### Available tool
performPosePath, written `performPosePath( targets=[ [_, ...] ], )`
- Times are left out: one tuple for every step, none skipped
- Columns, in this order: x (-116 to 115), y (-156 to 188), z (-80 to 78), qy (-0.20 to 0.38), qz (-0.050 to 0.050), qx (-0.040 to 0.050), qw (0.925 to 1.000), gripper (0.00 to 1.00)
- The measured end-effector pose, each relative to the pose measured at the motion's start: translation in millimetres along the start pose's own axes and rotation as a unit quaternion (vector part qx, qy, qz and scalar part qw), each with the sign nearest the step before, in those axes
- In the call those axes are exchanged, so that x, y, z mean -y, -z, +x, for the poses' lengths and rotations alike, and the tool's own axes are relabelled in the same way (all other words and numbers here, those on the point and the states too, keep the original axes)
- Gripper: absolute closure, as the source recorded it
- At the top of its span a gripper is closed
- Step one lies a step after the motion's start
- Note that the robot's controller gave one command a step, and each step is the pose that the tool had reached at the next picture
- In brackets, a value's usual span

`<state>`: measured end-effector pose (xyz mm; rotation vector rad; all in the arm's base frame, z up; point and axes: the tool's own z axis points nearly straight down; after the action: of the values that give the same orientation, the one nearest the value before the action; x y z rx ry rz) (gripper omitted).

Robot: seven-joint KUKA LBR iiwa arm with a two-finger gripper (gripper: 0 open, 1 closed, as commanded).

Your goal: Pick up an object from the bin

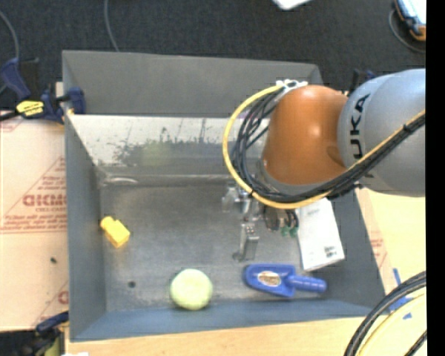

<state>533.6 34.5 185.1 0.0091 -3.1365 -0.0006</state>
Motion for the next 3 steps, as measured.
performPosePath(
  targets=[
    [0, 5, -1.7, -0.001, 0.0, 0.0043, 1.0, 0.0],
    [115, -116, 40.4, -0.011, 0.001, -0.0003, 0.9999, 0.0],
    [103, -63, 44.5, -0.003, 0.0, 0.0058, 1.0, 0.0]
  ],
)
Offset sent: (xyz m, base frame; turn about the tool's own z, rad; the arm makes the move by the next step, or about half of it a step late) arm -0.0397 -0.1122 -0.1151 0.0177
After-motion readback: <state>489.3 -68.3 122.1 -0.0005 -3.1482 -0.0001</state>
